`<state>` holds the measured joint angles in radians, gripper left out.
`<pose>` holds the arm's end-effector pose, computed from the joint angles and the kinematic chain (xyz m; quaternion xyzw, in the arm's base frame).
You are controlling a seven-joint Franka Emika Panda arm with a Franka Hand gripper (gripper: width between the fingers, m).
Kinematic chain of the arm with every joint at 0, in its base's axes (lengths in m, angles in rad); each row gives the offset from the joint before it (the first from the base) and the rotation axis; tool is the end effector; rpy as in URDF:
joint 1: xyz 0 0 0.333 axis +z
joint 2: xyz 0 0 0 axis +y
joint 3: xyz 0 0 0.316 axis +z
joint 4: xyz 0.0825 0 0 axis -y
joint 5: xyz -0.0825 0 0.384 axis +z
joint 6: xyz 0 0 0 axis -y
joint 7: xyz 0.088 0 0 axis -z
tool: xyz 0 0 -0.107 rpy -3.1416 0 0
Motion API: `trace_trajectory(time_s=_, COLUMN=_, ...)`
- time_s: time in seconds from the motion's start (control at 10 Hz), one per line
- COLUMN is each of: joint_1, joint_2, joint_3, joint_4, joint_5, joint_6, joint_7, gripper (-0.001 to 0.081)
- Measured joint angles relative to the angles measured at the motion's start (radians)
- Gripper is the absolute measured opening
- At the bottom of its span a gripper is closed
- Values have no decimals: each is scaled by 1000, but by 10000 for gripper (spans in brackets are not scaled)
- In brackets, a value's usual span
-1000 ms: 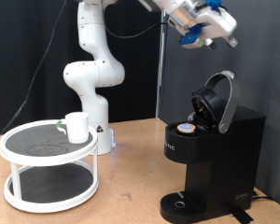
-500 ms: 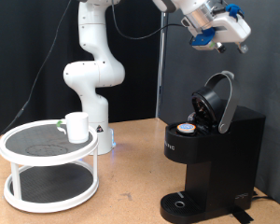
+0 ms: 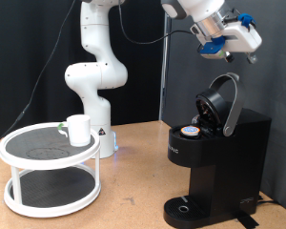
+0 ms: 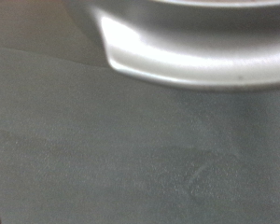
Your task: Make a cup of coffee with the keurig machine
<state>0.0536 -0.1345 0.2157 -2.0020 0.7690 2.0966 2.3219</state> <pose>0.5155 0.1826 0.5499 -0.3514 0.8695 0.2887 0.1927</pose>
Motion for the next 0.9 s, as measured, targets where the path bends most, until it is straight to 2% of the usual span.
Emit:
trace_trajectory(time_s=0.1, joint_1=0, joint_2=4, joint_3=2, joint_4=-1, joint_5=0, joint_6=1, joint_7=0, gripper=734)
trace_trajectory(time_s=0.3, joint_1=0, joint_2=7, joint_3=5, joint_4=-4, joint_5=0, joint_6=2, joint_7=0, gripper=468)
trace_trajectory(time_s=0.4, joint_1=0, joint_2=8, joint_3=6, joint_4=-6, joint_5=0, joint_6=3, joint_7=0, gripper=468)
trace_trajectory(time_s=0.5, joint_1=0, joint_2=8, joint_3=6, joint_4=-9, joint_5=0, joint_6=3, joint_7=-1, gripper=283)
trace_trajectory(time_s=0.6, joint_1=0, joint_2=8, joint_3=6, joint_4=-12, joint_5=0, joint_6=3, joint_7=-2, gripper=283)
trace_trajectory(time_s=0.7, joint_1=0, joint_2=8, joint_3=7, joint_4=-17, joint_5=0, joint_6=3, joint_7=-5, gripper=105)
trace_trajectory(time_s=0.8, joint_1=0, joint_2=9, joint_3=7, joint_4=-25, joint_5=0, joint_6=3, joint_7=-8, gripper=33)
trace_trajectory(time_s=0.9, joint_1=0, joint_2=9, joint_3=8, joint_4=-33, joint_5=0, joint_6=3, joint_7=-15, gripper=33)
